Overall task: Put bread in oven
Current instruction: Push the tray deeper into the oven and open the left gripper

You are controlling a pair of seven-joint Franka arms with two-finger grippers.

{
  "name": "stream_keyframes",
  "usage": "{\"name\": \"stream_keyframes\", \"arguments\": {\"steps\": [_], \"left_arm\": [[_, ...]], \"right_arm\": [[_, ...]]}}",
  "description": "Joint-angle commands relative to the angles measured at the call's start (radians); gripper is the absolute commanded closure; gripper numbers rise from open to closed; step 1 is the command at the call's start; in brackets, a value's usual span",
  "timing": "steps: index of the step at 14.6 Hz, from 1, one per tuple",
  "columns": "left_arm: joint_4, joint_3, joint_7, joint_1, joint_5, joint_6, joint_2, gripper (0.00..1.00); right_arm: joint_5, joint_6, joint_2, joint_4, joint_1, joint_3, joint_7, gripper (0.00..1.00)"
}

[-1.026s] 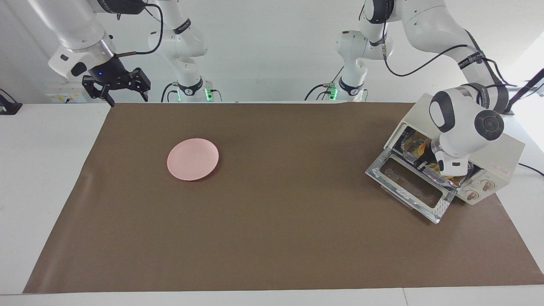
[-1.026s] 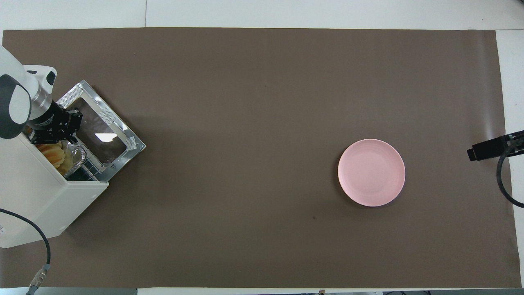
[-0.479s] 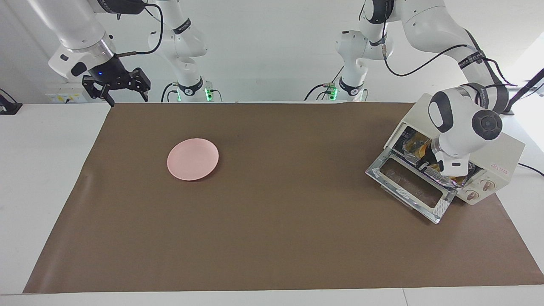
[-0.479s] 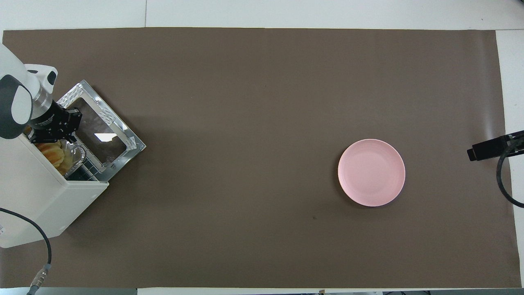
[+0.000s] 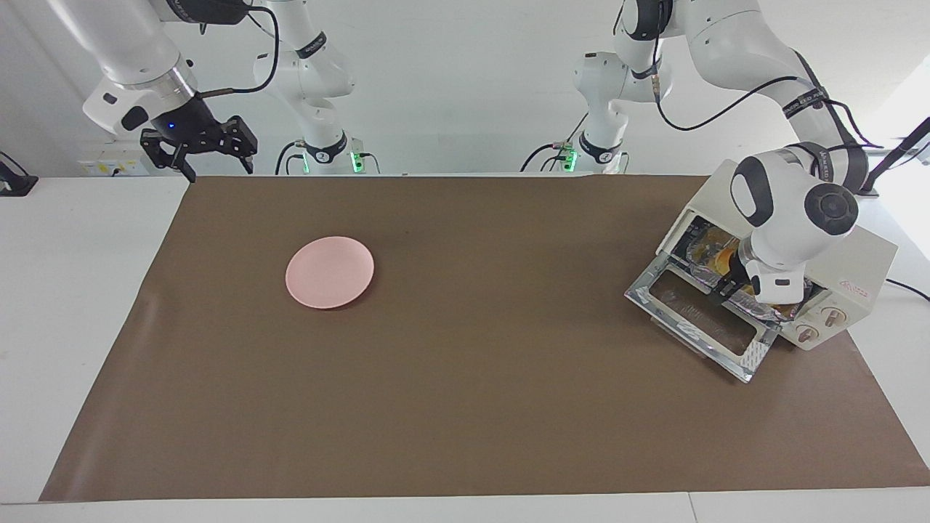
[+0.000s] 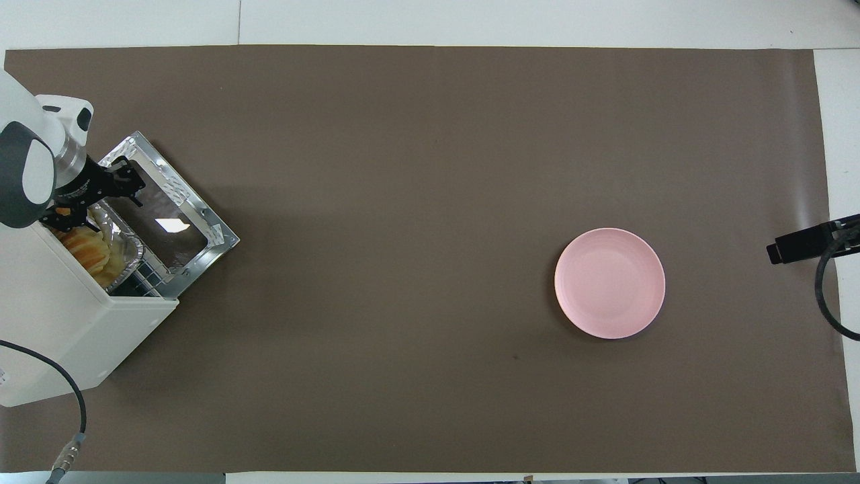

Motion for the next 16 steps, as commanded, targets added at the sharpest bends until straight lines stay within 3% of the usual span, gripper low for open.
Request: {"name": "stream_keyframes", "arguments": {"steps": [1, 10, 13, 16], "left_arm": [[-0.031, 0.003, 0.005, -0.028, 0.024, 0.04, -0.025, 0.0], [-0.005, 0.005, 0.048, -0.06, 0.025, 0.008, -0.025, 0.0], [0.061, 0.008, 0.123, -0.053, 0.027, -0.09, -0.037, 0.0], [0.081, 0.008, 0.25, -0.056, 0.025, -0.208, -0.112, 0.0]], "right_arm": [[-0.006, -0.006, -0.011, -0.011, -0.014, 0.01, -0.021, 0.0], [-0.006, -0.006, -0.011, -0.011, -0.014, 0.01, -0.021, 0.0], [-0.006, -0.006, -0.011, -0.012, -0.014, 0.01, -0.021, 0.0], [-0.006, -0.006, -0.011, -0.011, -0.014, 0.01, -0.021, 0.0]]}}
